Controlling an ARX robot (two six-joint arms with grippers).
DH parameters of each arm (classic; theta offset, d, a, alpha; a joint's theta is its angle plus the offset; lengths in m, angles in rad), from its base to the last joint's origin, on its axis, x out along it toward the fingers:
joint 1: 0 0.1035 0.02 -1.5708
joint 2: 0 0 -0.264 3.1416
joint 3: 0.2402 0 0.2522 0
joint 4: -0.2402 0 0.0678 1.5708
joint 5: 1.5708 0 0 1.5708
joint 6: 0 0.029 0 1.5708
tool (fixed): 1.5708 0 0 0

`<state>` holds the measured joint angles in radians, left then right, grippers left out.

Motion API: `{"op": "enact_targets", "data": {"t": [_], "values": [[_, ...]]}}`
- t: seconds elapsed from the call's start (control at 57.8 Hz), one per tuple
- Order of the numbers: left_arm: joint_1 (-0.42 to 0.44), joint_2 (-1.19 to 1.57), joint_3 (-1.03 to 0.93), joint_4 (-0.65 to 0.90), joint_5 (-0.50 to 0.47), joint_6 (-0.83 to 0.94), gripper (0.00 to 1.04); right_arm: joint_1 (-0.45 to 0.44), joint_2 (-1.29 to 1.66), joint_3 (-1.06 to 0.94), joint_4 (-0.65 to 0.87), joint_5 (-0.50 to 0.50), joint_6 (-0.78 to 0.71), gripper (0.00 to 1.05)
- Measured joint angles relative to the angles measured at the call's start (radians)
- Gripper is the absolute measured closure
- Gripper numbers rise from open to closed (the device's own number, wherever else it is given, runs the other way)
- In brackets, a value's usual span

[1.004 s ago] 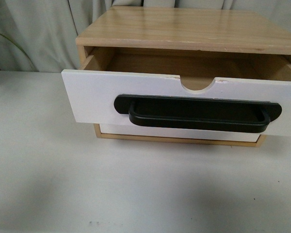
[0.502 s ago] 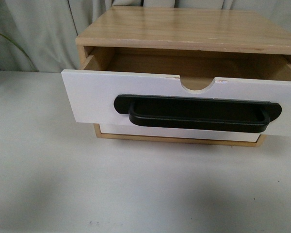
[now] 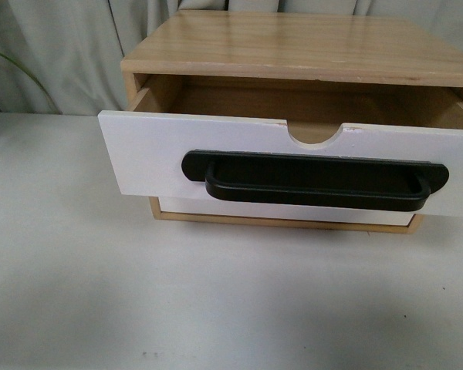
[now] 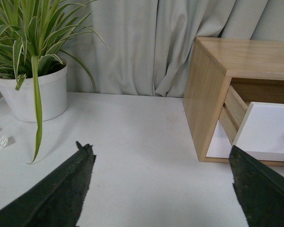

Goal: Pull drawer

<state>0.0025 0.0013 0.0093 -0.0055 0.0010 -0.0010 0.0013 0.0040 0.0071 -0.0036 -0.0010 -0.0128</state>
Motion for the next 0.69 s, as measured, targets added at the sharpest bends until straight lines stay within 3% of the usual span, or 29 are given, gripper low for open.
{"op": "enact_targets", "data": {"t": [0.035, 0.069, 0.692], "values": [[0.0, 0.0, 0.0, 0.0, 0.0, 0.0, 0.05, 0.0, 0.0, 0.0, 0.0, 0.0, 0.0, 0.12], [0.0, 0.0, 0.0, 0.0, 0.0, 0.0, 0.07, 0.0, 0.0, 0.0, 0.0, 0.0, 0.001, 0.07], [0.0, 0.0, 0.0, 0.0, 0.0, 0.0, 0.06, 0.0, 0.0, 0.0, 0.0, 0.0, 0.002, 0.09]]}}
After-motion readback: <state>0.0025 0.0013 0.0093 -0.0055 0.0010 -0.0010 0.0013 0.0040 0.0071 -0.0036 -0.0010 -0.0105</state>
